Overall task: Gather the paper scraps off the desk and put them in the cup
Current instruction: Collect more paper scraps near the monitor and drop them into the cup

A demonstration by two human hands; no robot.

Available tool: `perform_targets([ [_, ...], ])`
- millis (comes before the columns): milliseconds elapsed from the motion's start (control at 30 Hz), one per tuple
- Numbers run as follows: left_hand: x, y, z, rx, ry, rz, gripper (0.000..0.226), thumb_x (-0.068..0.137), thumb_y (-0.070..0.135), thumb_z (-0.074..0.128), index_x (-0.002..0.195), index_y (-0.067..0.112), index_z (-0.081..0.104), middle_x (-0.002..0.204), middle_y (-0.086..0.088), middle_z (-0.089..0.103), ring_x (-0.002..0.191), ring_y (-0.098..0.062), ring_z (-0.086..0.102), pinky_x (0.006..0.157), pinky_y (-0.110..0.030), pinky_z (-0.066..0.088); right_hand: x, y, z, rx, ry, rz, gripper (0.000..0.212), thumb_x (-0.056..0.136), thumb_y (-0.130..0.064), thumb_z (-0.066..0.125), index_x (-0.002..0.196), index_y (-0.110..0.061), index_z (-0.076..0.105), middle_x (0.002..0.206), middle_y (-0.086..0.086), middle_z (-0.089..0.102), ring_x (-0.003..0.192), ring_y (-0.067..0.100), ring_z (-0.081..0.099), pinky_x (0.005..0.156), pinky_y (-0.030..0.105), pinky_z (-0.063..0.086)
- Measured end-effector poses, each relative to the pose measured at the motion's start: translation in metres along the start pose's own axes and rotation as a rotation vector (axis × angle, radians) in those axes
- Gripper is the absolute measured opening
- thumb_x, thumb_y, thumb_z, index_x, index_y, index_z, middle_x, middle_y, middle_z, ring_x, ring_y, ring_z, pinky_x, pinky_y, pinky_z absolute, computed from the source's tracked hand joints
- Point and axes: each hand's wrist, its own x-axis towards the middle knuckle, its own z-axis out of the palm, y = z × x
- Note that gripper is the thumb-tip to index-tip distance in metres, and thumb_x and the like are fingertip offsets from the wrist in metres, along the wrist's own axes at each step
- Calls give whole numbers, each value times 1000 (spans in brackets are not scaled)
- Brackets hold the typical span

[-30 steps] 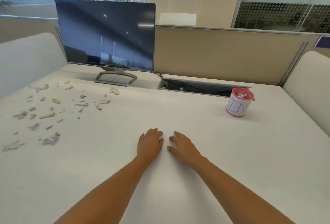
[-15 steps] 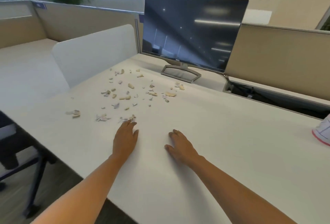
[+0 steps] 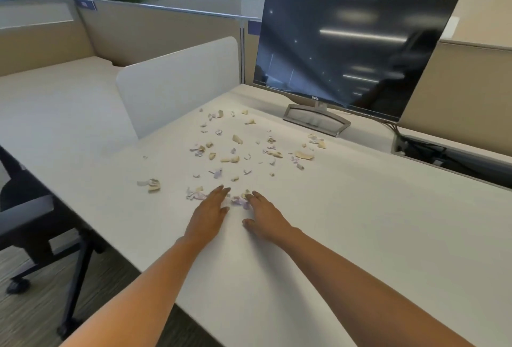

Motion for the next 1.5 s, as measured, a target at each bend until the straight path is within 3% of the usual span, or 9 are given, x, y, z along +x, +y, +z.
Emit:
perform_targets([
  [167,12,0,6,63,-40,5,41,97,25,43,137,25,44,151,2,35,137,-14,36,107,-27,30,26,-8,2,-101,107,52,46,87,-23,56,128,-5,41,134,12,45,125,29,40,96,34,39],
  [367,15,3,9,93,30,-14,37,95,36,44,131,32,50,145,7,44,131,-14,45,99,-27,38,41,-12,0,-182,112,50,40,94,-29,47,128,-7,46,128,13,48,122,29,40,92,35,41],
  [567,17,8,10,139,3,59,30,96,31,41,118,32,61,135,7,54,121,-16,54,89,-27,43,42,-10,0,-155,155,9,25,94,-14,44,104,-4,64,112,16,55,108,28,49,80,31,40],
  [800,12,8,12,79,78,65,24,92,16,49,102,13,71,109,-2,71,103,-20,62,85,-28,45,29,-3,0,-80,194,29,24,89,-7,47,101,-3,67,105,16,61,97,28,57,72,24,36],
  [900,9,7,13,63,104,47,25,93,17,49,106,11,70,113,-3,70,107,-19,62,86,-23,41,22,5,-4,-63,199,41,22,89,-6,48,99,-2,68,104,16,63,97,28,58,71,23,34],
  [1000,6,10,13,181,48,107,30,97,19,41,111,10,66,112,-8,67,105,-24,62,88,-28,46,12,13,-8,-41,207,51,19,89,-8,52,98,-1,67,103,16,63,98,28,58,71,22,33],
  [1200,6,25,14,325,-21,201,27,95,13,40,91,6,66,91,-13,65,85,-32,63,74,-33,47,-19,42,-22,42,256,136,17,86,-5,54,93,1,68,96,13,66,79,19,53,68,19,34],
  [1333,8,49,19,337,-66,229,23,92,8,44,86,6,65,87,-11,64,82,-30,62,76,-36,49,-47,75,-37,107,324,218,15,84,-4,55,89,0,69,79,3,56,75,14,49,66,18,34],
  [1500,6,102,40,215,-64,275,24,91,8,44,84,2,67,81,-12,62,84,-32,62,76,-34,48,-86,122,-62,110,392,295,14,83,-3,56,88,-1,69,78,0,54,75,14,48,67,18,35],
])
